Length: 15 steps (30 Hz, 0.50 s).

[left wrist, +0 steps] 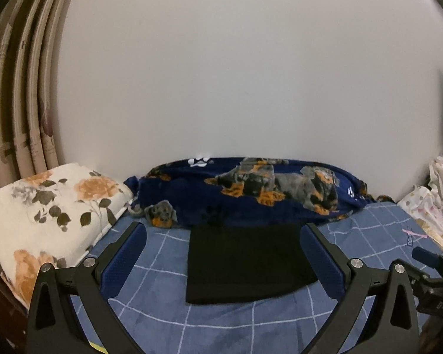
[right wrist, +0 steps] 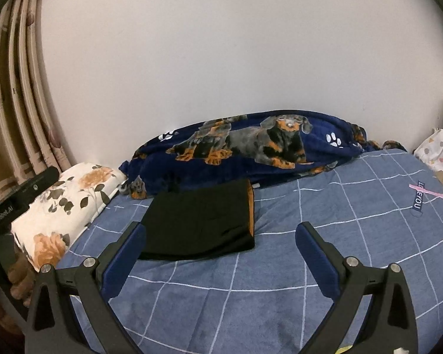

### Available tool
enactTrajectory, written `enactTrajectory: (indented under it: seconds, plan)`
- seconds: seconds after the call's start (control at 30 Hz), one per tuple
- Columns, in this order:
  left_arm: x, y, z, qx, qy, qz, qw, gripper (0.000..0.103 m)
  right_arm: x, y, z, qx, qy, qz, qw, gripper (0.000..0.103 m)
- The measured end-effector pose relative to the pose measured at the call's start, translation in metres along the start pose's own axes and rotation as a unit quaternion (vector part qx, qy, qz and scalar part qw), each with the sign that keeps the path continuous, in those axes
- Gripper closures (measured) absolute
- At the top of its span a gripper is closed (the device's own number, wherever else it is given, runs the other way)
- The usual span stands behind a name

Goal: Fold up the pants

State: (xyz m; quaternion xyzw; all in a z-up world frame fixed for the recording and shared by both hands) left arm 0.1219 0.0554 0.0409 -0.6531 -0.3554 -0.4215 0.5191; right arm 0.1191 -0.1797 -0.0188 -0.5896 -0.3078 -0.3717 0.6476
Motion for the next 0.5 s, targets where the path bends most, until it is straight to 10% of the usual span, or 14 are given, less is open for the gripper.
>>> enactTrajectory:
  seconds: [0.5]
  plan:
    - [-0.029,0.016,-0.003,-0.005,-0.001,0.033,0.9995,0.000,-0.009,0.000,0.008,-0.001,-0.015,0.007,1.000,0.002]
Point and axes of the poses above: each gripper's, at about its wrist camera, not at the fingertips, and y roughly the way its jaws point, z to its left, x to its top, the point moved 9 cm from there along y, roughly the way its jaws point, and after that the axes turned 14 degrees about -x, right-handed, at the moved point
